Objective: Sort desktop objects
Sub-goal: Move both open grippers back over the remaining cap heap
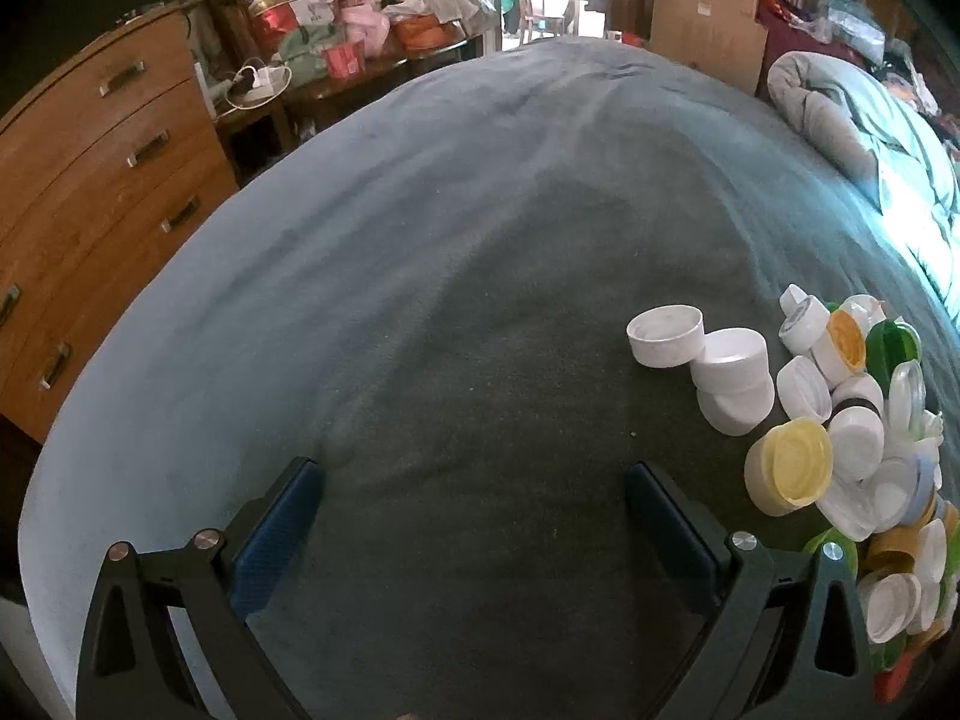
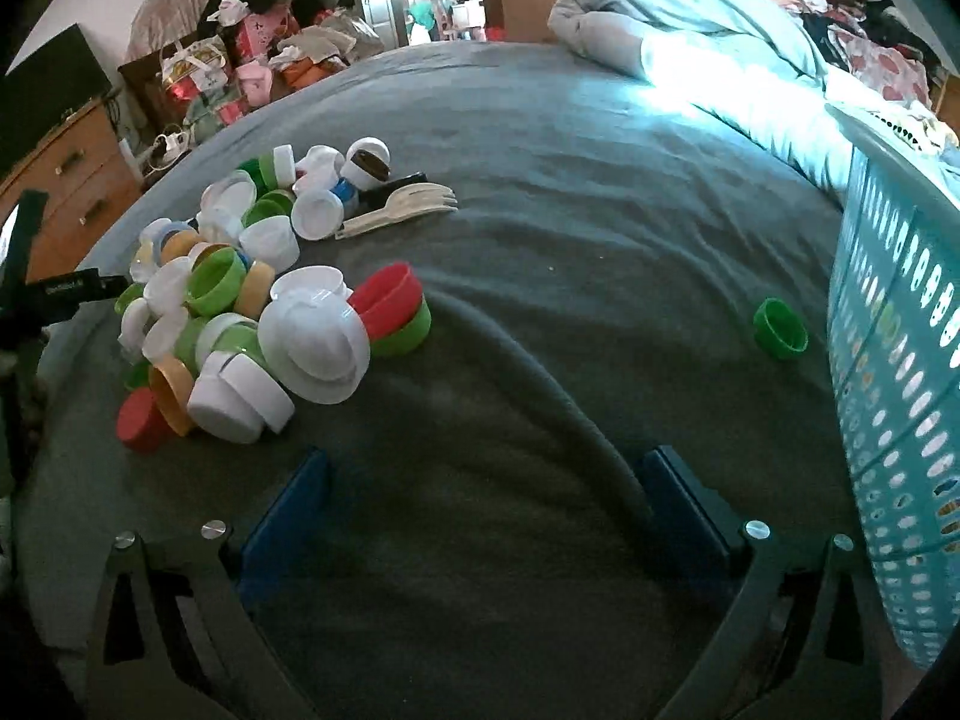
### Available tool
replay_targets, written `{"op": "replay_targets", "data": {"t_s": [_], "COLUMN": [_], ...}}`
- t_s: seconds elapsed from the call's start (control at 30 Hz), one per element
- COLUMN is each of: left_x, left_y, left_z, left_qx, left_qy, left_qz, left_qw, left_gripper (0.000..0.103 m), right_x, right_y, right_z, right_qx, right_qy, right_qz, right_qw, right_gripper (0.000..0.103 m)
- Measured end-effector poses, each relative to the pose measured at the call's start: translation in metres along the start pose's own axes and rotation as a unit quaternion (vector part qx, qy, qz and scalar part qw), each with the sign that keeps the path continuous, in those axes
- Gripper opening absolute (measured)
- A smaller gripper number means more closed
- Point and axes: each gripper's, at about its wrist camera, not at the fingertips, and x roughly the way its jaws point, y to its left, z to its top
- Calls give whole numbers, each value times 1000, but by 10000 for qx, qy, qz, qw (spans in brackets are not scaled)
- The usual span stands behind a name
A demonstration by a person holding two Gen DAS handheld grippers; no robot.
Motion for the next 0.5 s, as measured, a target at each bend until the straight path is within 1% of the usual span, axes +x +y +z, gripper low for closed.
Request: {"op": "replay_targets", "data": {"t_s": [0.1, 0.2, 0.5], "left_x": [2, 2, 4], "left_y": [4, 2, 5], "left_z": [-1, 0, 0], "left_qx": [-82, -45, -106], "left_qy": [-32, -23, -63], "left_qz": [-113, -64, -136], "left_qw": [9999, 10000, 9998], "left_gripper": [103, 103, 103], "right_x": [-2, 3, 6], "right_y": [-1, 3, 4], "right_z": [0, 2, 3], "right_qx": [1, 9, 4], "right_qy": [22, 27, 28], "right_qz": [-2, 11, 10], "right_qw": [10000, 10000, 10000], "right_gripper": [102, 102, 102]}}
